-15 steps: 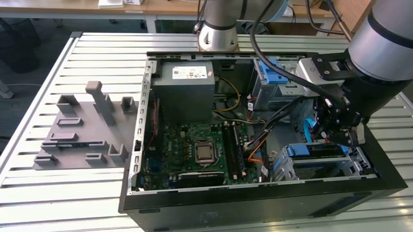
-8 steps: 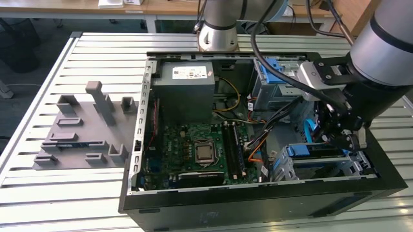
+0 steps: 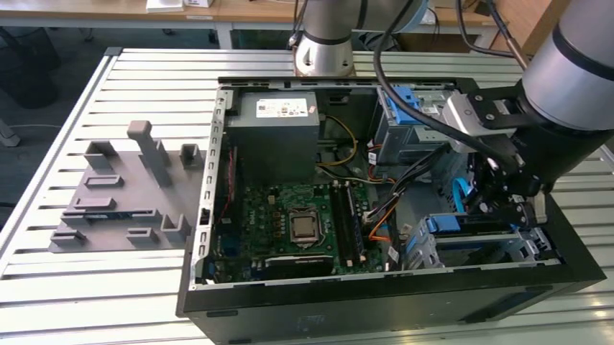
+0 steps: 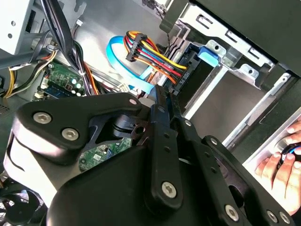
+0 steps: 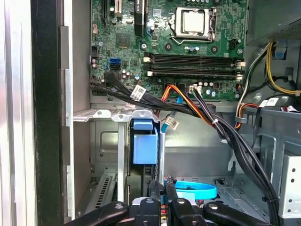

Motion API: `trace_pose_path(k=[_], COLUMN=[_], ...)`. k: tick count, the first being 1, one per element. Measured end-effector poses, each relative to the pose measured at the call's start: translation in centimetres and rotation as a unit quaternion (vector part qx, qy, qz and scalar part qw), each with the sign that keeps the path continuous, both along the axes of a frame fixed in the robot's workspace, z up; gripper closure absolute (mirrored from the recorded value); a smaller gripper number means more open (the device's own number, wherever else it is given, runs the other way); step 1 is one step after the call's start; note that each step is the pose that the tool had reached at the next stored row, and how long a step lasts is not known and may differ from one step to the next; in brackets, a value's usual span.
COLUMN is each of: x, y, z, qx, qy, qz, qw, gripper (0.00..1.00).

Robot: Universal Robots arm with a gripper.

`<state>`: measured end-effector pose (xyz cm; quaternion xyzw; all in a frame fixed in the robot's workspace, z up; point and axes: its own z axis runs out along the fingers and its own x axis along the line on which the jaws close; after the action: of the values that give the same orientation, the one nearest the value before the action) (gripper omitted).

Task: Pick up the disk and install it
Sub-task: 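Insert the second disk wire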

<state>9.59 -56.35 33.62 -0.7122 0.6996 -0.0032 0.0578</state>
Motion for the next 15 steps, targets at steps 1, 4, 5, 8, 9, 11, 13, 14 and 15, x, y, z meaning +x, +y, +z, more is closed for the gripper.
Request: trace_pose_path(k=[1, 4, 5, 8, 9, 11, 13, 14, 15], x=[0.0, 0.0, 0.0, 0.02, 0.03, 0.07, 0.12, 0.13, 0.15], y=[-0.08, -0.3, -0.35, -0.36, -0.36, -0.37, -0.38, -0.39, -0.4], z=[-0.01, -0.04, -0.06, -0.1, -0.12, -0.13, -0.14, -0.13, -0.13], qx=[0.0, 0.0, 0.0, -0.0001, 0.0, 0.0, 0.0001, 0.0, 0.0], qy=[0.0, 0.0, 0.0, 0.0, 0.0, 0.0, 0.0, 0.0, 0.0], qz=[0.0, 0.0, 0.0, 0.0, 0.0, 0.0, 0.0, 0.0, 0.0], qw=[1.0, 1.0, 1.0, 1.0, 1.0, 1.0, 1.0, 1.0, 1.0], gripper=[0.84, 0.84, 0.84, 0.84, 0.84, 0.84, 0.84, 0.84, 0.84])
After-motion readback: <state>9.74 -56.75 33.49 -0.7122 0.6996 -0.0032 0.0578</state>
